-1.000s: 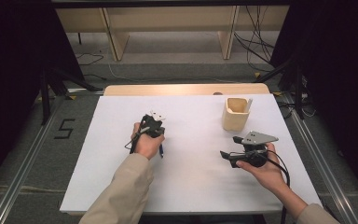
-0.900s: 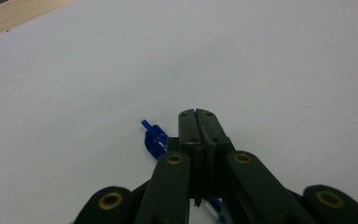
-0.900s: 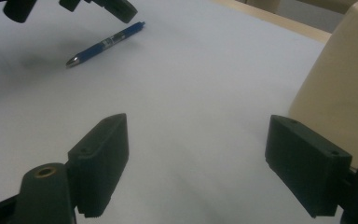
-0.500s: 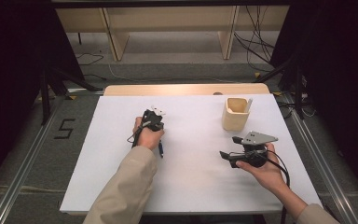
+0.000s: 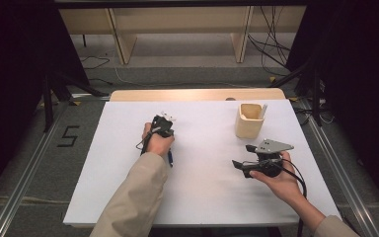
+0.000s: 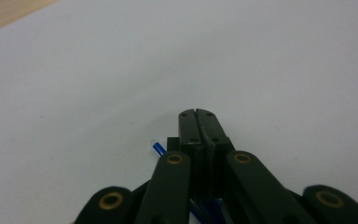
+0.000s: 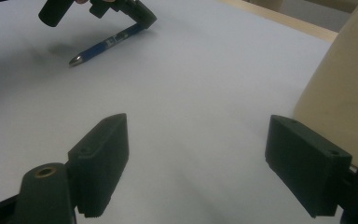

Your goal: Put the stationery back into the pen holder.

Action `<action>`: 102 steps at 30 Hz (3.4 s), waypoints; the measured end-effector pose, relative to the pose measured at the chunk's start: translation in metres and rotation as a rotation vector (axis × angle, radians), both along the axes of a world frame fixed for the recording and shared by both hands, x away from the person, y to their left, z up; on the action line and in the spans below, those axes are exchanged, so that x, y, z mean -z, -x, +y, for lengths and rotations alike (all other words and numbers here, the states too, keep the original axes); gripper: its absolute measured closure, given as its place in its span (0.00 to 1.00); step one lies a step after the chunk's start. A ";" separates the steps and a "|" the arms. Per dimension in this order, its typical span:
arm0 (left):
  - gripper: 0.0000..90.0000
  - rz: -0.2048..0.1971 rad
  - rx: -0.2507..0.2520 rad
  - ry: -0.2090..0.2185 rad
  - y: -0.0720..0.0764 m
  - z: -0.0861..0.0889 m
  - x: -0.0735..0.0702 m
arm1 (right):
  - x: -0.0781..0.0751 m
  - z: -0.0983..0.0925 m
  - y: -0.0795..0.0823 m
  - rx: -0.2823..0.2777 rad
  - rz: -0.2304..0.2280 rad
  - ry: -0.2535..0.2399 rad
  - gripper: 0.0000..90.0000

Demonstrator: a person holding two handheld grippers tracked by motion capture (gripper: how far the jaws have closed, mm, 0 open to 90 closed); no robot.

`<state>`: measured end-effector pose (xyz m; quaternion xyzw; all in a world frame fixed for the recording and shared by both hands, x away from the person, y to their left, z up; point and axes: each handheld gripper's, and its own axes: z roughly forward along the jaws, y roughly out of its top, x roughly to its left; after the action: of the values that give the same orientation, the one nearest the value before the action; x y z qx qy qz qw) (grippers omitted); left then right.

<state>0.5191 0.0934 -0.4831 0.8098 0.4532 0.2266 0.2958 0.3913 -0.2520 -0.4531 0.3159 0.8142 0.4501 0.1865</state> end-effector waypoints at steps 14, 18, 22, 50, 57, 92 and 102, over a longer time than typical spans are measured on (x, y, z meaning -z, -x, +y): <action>1.00 -0.003 -0.001 -0.026 -0.002 0.001 0.000 | 0.001 0.001 0.000 -0.002 0.004 0.001 0.25; 1.00 -0.002 0.003 -0.041 -0.003 0.000 0.000 | 0.001 0.001 0.000 -0.006 0.003 0.002 0.25; 1.00 0.003 0.000 -0.050 -0.003 0.000 0.000 | 0.001 0.001 0.000 -0.003 0.007 0.003 0.25; 1.00 0.057 -0.039 -0.133 0.001 0.018 -0.002 | 0.002 0.003 0.000 -0.008 0.010 0.008 0.25; 1.00 0.066 -0.045 -0.153 0.003 0.022 -0.003 | 0.002 0.003 0.001 -0.007 0.012 0.007 0.25; 1.00 0.193 -0.020 -0.260 0.020 0.054 -0.011 | 0.002 0.003 0.001 -0.013 0.009 0.012 0.25; 1.00 0.222 0.004 -0.304 0.030 0.058 -0.013 | 0.001 0.003 0.002 -0.011 0.011 0.012 0.25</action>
<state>0.4890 0.1510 -0.4702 0.8661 0.4420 0.2009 0.1188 0.3896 -0.2491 -0.4546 0.3128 0.8196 0.4445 0.1813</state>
